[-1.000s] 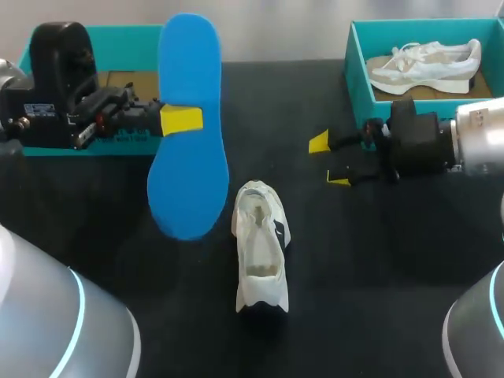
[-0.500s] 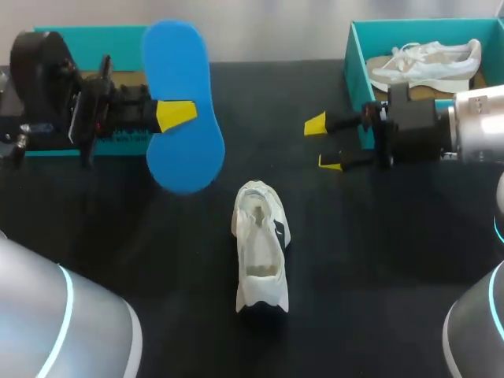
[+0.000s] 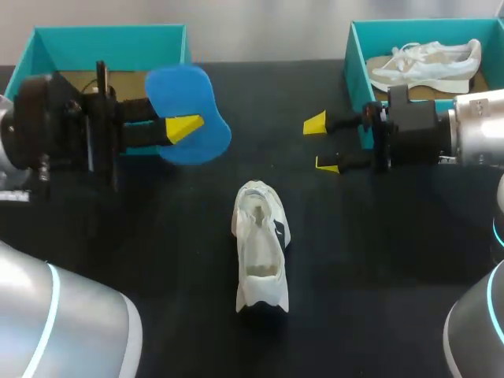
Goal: Take the shoe out of the shoebox, open the shoe tongue, remove and reinsert the insole, then place the shoe into the shoebox
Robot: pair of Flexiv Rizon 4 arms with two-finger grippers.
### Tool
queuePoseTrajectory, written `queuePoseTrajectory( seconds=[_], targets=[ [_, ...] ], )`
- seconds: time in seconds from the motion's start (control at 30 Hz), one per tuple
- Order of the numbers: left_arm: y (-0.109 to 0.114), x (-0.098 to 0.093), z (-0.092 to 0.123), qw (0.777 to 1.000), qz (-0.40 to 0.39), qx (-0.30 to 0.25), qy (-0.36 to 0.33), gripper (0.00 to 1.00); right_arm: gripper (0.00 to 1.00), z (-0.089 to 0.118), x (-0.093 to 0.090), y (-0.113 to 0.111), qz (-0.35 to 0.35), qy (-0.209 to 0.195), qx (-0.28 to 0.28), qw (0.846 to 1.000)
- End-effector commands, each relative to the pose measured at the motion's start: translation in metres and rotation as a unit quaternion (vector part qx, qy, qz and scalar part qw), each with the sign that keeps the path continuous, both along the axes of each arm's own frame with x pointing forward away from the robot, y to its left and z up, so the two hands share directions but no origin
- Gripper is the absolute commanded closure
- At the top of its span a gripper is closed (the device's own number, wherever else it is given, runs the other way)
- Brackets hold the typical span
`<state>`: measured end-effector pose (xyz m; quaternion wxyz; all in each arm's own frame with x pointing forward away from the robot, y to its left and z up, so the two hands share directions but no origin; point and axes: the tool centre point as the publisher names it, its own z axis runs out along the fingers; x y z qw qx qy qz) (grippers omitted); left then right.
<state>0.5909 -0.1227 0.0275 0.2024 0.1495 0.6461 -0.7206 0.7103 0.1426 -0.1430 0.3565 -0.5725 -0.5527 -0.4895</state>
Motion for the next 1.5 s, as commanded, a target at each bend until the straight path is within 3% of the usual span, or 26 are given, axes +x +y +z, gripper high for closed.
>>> queuePoseTrajectory(
  seconds=[0.03, 0.13, 0.47, 0.53, 0.63, 0.67, 1.1, 1.17, 1.27, 1.5],
  targets=[
    [-0.011, 0.011, -0.032, 0.993, -0.029, 0.001, -0.118, 1.0, 0.0, 0.005, 0.009, 0.004, 0.018, 0.009, 0.014, 1.0],
    [-0.013, 0.023, -0.041, 0.989, -0.033, 0.011, -0.144, 1.0, 0.0, 0.011, 0.01, 0.006, 0.023, 0.016, 0.014, 1.0],
    [-0.007, 0.053, -0.043, 0.981, -0.054, 0.036, -0.182, 1.0, 0.0, 0.014, 0.017, 0.008, 0.029, 0.03, 0.007, 0.999],
    [-0.007, 0.059, -0.049, 0.974, -0.06, 0.049, -0.211, 1.0, 0.0, 0.014, 0.019, 0.008, 0.03, 0.034, 0.01, 0.999],
    [-0.006, 0.067, -0.055, 0.96, -0.057, 0.018, -0.273, 1.0, 0.0, 0.013, 0.022, 0.008, 0.035, 0.046, 0.025, 0.998],
    [-0.003, 0.068, -0.057, 0.953, -0.044, -0.01, -0.298, 1.0, 0.0, 0.013, 0.022, 0.008, 0.037, 0.051, 0.029, 0.998],
    [-0.003, 0.068, -0.057, 0.953, -0.044, -0.01, -0.298, 1.0, 0.0, 0.013, 0.024, 0.008, 0.037, 0.055, 0.031, 0.997],
    [-0.008, 0.069, -0.066, 0.931, -0.04, 0.01, -0.363, 1.0, 0.0, 0.013, 0.024, 0.008, 0.037, 0.055, 0.031, 0.997],
    [-0.014, 0.075, -0.086, 0.898, -0.042, -0.006, -0.437, 1.0, 0.0, 0.017, 0.028, 0.008, 0.035, 0.061, 0.032, 0.997],
    [-0.024, 0.081, -0.107, 0.858, -0.045, -0.022, -0.511, 1.0, 0.0, 0.024, 0.032, 0.011, 0.036, 0.074, 0.056, 0.995]
  ],
)
